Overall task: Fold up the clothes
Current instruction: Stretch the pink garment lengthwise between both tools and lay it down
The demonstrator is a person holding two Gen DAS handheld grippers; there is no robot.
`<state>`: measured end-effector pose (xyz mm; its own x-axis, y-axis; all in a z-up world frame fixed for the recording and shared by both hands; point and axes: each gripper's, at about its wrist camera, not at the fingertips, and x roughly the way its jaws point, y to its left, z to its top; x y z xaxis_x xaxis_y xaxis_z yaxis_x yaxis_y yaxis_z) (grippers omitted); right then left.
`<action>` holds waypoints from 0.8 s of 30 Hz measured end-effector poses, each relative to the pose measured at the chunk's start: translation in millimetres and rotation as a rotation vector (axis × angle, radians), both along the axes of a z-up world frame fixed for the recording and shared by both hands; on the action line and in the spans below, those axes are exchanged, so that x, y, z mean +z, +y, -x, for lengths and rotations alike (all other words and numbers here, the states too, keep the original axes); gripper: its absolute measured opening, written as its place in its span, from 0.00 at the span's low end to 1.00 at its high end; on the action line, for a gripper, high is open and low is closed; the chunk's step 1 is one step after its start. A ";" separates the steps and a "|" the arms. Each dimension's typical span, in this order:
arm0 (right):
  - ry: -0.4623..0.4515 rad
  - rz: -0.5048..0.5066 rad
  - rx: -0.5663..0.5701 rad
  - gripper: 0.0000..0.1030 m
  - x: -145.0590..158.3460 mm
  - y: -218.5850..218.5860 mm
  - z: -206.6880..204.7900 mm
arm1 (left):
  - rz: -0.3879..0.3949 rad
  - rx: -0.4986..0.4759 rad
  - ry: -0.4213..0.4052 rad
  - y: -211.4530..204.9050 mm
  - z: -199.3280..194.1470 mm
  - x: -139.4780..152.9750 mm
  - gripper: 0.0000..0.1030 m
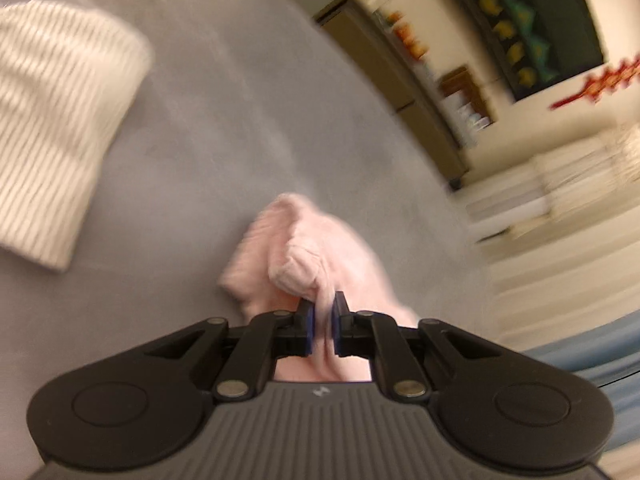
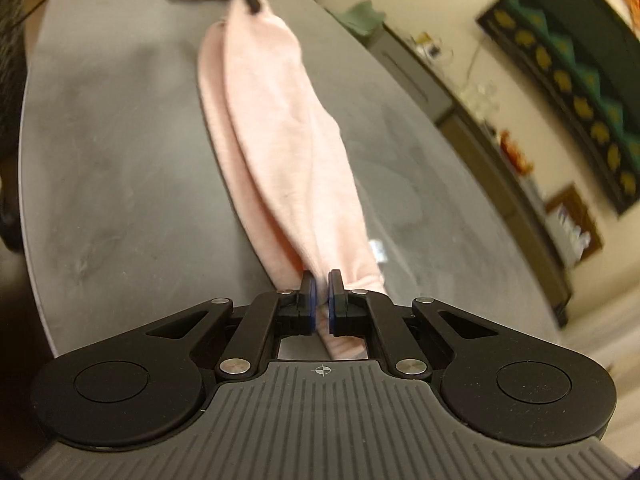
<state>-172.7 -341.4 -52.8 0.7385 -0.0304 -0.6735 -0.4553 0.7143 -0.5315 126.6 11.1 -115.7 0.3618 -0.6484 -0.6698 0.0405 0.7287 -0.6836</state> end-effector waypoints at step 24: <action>0.087 -0.233 -0.098 0.14 24.8 -31.9 5.5 | -0.047 0.044 -0.115 25.7 18.9 38.7 0.23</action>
<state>-178.2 -373.3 -28.0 0.6787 0.0646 -0.7316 -0.4152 0.8554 -0.3096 107.8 36.8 -77.0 0.4658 -0.5993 -0.6511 0.0839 0.7624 -0.6417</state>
